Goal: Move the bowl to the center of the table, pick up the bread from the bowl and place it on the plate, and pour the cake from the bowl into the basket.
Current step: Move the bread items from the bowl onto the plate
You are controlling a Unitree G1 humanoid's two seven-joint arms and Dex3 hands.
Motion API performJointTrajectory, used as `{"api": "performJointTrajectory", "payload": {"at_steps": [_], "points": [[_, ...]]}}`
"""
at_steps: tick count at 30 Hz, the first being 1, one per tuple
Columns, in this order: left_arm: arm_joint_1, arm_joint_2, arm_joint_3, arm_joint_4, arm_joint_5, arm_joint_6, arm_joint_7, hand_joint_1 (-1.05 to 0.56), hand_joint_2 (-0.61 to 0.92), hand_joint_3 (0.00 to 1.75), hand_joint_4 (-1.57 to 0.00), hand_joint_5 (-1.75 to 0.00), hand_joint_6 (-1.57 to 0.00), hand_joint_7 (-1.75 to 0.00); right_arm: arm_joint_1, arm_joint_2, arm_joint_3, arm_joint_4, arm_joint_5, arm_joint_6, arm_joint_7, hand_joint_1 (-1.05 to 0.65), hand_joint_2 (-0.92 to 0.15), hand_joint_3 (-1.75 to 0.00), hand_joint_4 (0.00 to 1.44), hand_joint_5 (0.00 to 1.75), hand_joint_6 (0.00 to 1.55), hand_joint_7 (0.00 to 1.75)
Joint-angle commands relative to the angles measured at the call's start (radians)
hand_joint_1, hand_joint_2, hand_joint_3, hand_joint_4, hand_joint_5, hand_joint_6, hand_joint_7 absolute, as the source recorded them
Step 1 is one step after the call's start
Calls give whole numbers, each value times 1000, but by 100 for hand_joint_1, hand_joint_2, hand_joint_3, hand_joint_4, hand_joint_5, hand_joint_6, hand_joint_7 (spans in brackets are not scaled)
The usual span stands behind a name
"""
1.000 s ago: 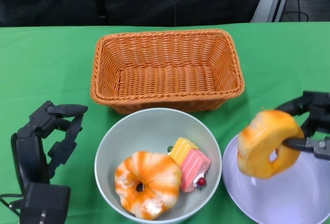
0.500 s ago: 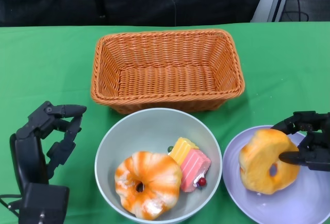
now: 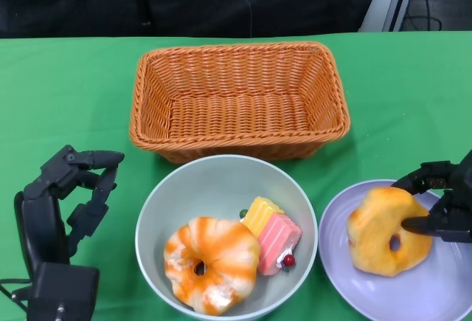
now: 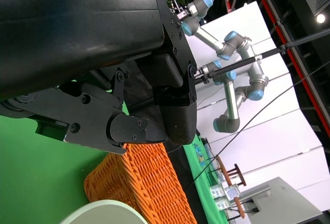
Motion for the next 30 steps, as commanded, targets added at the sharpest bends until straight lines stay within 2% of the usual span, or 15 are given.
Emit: {"api": "performJointTrajectory", "payload": {"at_steps": [1,4,7,10,12,13,15,18,25,30], "points": [[12,13,5,-3,-9,-5,0,-19,92,24,-83,-133,-91,-80,-11,1,8,15,-13,-18,-14,-20,-92,-18,73,110,78,61],[10,13,5,2,-5,-7,6,-20,92,24,-83,-133,-91,-80,-4,-2,16,6,-26,-31,-21,-21,-92,-17,73,94,84,40],[12,13,4,0,-7,-6,3,-20,92,24,-83,-133,-91,-80,0,-9,24,0,-37,-42,-18,-21,-92,-16,73,91,86,36],[13,14,3,2,-8,-9,-1,-19,92,24,-82,-134,-91,-80,11,-35,44,-27,-50,-50,21,-24,-92,-15,64,92,78,15],[14,14,3,1,-7,-4,0,-20,92,24,-82,-134,-91,-79,17,-41,47,-39,-52,-48,32,-25,-92,-12,67,64,74,4],[15,14,3,-1,-9,-4,-2,-20,92,24,-82,-134,-91,-79,20,-47,51,-44,-58,-59,36,-25,-92,-12,68,57,74,3],[16,14,3,-1,-11,-6,-3,-20,92,24,-81,-134,-91,-79,23,-59,56,-45,-66,-87,46,-32,-92,-11,70,30,66,1],[16,15,3,2,-11,-9,-4,-18,92,24,-81,-134,-92,-79,25,-72,60,-43,-75,-125,53,-43,-92,-12,66,16,61,0],[16,16,1,2,-15,-7,-11,-18,92,24,-81,-133,-91,-78,45,-70,62,-42,-102,-217,1,-53,-92,-12,58,6,60,0],[16,16,0,4,-19,-12,-14,-18,92,24,-81,-133,-92,-77,80,-31,36,-38,-116,-359,-140,-56,-92,-8,59,4,56,0]]}}
